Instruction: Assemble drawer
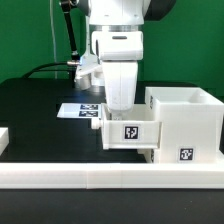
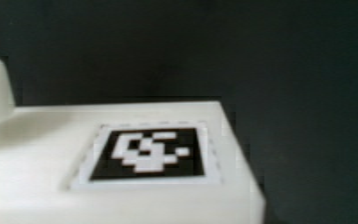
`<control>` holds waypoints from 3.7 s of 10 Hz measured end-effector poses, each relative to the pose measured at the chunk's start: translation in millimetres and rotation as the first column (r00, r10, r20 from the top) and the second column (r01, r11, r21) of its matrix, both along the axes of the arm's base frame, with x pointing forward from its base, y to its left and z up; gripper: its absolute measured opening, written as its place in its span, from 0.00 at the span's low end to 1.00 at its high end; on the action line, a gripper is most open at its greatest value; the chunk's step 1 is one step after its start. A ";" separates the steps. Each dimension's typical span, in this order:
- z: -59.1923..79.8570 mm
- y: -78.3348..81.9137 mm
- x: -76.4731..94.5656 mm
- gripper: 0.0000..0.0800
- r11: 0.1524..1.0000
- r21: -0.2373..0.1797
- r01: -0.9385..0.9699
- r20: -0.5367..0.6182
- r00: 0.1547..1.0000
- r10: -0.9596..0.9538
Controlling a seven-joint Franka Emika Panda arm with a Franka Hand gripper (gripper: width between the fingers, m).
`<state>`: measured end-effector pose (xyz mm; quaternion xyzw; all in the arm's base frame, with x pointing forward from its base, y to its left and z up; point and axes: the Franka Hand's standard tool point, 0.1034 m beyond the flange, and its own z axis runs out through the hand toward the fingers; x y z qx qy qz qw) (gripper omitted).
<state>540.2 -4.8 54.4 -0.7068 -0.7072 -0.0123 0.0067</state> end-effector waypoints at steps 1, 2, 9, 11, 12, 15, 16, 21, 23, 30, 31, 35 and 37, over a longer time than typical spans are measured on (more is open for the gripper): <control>0.0 0.0 0.0 0.05 1.000 0.000 0.000 0.000 1.000 0.000; 0.0 0.2 0.0 0.05 1.000 0.000 0.000 0.000 1.000 0.000; -0.3 8.1 -0.5 0.05 1.000 0.003 0.004 -0.001 1.000 -0.004; -0.3 11.9 -0.1 0.05 1.000 0.004 0.015 0.000 1.000 -0.015; 0.2 14.8 0.8 0.05 1.000 0.005 0.025 0.005 1.000 -0.026; 0.3 17.4 3.1 0.05 1.000 0.011 0.014 0.028 0.999 -0.015; 0.4 16.9 3.5 0.05 1.000 0.010 0.012 0.026 1.000 -0.013; 2.5 16.0 4.5 0.49 1.000 0.010 0.022 0.029 0.999 -0.022; 11.7 15.5 7.5 0.73 0.999 0.005 0.035 0.040 0.999 -0.035; 59.8 -48.1 27.4 0.81 0.999 -0.042 0.023 0.069 0.997 -0.020; 50.4 -60.6 24.5 0.81 0.999 -0.039 0.000 0.061 0.998 0.003; 0.5 -71.9 4.2 0.81 1.000 -0.003 -0.011 -0.009 1.000 0.011; -11.1 -61.7 -0.3 0.81 1.000 0.009 -0.021 -0.027 0.999 0.021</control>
Offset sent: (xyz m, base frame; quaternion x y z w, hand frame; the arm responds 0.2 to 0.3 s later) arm -0.0001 0.0072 0.0018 0.0001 0.0019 0.0032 1.0000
